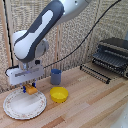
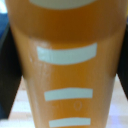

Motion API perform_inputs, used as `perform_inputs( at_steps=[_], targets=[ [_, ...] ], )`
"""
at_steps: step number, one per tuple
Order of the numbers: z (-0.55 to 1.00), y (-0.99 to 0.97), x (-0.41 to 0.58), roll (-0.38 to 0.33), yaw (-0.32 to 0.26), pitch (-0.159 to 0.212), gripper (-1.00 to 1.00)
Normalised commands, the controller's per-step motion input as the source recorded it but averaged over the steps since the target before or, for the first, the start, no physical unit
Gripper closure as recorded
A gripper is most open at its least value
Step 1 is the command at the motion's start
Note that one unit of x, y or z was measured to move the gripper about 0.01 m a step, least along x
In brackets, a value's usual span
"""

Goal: Please guide your gripper toward the loaf. Carefully hold the bread using your gripper. Position the gripper over the white dish. Gently place the bread on the white dish.

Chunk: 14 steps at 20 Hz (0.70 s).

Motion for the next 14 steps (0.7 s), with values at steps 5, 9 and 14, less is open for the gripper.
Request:
perform_inputs(
  at_steps=[5, 9, 14],
  targets=[
    [-0.29, 0.22, 0.331, 0.0, 0.0, -0.007, 1.0],
    [-0.18, 0.12, 0.334, 0.0, 0.001, -0.032, 1.0],
    [-0.07, 0.13, 0.287, -0.023, 0.01, -0.064, 1.0]
  ],
)
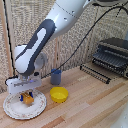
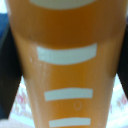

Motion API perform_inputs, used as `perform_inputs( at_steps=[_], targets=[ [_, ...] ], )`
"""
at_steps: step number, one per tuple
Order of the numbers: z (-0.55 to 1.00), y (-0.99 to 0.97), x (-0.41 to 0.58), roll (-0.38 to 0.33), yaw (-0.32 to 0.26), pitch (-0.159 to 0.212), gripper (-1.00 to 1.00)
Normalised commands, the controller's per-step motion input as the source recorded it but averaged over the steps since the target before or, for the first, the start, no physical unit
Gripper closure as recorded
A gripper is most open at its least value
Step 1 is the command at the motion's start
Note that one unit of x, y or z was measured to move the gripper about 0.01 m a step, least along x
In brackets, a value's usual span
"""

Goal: Please guide your gripper toward the loaf. Carefully hold the bread using your gripper. Position the gripper over the white dish. Gently place the bread on the white dish.

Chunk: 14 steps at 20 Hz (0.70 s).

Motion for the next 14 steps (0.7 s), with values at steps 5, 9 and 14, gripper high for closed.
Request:
perform_inputs(
  at_steps=[5, 9, 14],
  targets=[
    [0.04, 0.05, 0.094, -0.013, 0.029, -0.02, -1.0],
    [0.17, -0.01, 0.0, -0.022, 0.076, 0.013, -1.0],
    [0.62, -0.21, 0.049, 0.003, 0.069, 0.028, -1.0]
  ],
)
